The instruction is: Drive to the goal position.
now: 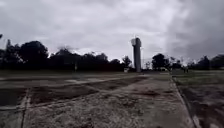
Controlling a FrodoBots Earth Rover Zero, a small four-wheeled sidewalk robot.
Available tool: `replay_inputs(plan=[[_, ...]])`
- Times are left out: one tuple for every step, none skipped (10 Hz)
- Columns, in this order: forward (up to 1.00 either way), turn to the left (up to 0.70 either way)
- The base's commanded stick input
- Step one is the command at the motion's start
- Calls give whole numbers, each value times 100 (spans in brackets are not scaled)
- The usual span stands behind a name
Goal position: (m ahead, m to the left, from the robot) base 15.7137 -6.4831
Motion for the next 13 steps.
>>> replay_inputs(plan=[[70,8],[70,0],[70,0],[70,0],[70,0],[70,0],[70,0],[70,0],[70,0],[70,0],[70,0],[70,0],[70,0]])
